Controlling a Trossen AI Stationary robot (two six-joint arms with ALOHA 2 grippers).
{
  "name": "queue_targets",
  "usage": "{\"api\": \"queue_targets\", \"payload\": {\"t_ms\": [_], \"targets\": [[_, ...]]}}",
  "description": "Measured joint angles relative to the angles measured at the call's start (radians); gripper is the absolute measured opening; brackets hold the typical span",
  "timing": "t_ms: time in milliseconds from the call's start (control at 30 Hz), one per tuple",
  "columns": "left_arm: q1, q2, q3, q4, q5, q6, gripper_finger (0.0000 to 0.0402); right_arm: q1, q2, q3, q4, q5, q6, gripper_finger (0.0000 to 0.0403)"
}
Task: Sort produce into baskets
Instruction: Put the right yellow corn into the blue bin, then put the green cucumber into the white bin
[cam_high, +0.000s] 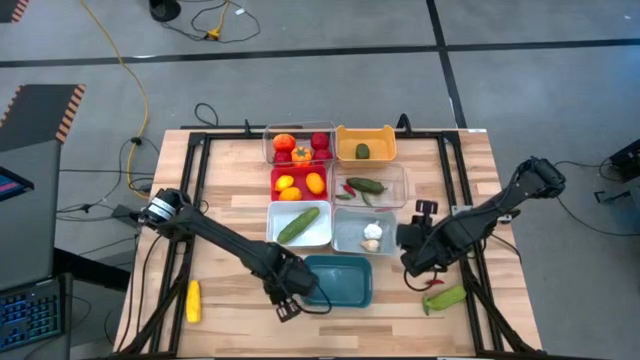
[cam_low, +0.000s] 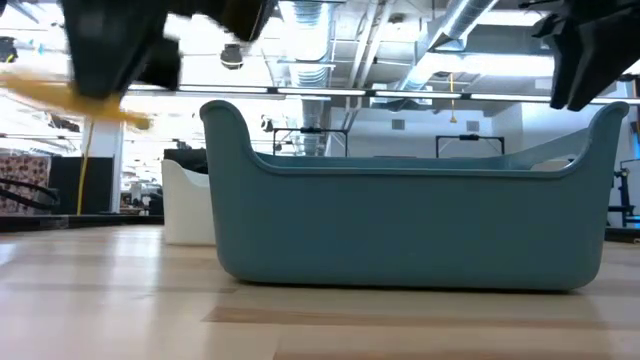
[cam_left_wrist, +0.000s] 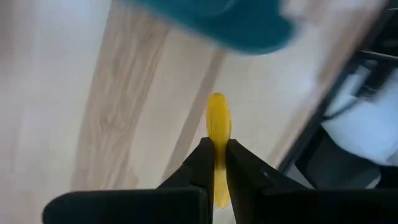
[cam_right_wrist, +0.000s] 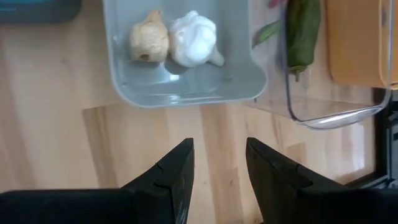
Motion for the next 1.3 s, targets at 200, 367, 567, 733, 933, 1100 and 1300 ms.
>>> {"api": "queue_targets", "payload": {"t_ms": [200,367,567,733,933,1100,1300], "targets": [[0.005,-0.002,0.181,-0.015,-0.184,0.212,0.0014,0.040,0.000,0.000,0.000,-0.060,0.073,0.0173],[0.007,-0.003,0.192,0.142,-0.449,0.399,0.0014,0.087,0.000,0.000,0.000,-0.136,0.148,0.0173],[0.039,0.025,0.190,0.185,-0.460,0.449,0.0038,0.157,0.000,0.000,0.001,-0.183,0.260,0.0173],[0.060,0.045,0.192,0.206,-0.418,0.449,0.0082,0.210,0.000,0.000,0.011,-0.265,0.345,0.0173],[0.075,0.075,0.191,0.218,-0.380,0.490,0.0140,0.301,0.000,0.000,0.078,-0.347,0.439,0.0173],[0.086,0.084,0.191,0.216,-0.379,0.528,0.0174,0.371,0.000,0.000,0.164,-0.353,0.440,0.0173],[0.095,0.082,0.191,0.218,-0.380,0.530,0.0183,0.397,0.000,0.000,0.205,-0.367,0.443,0.0173]]}}
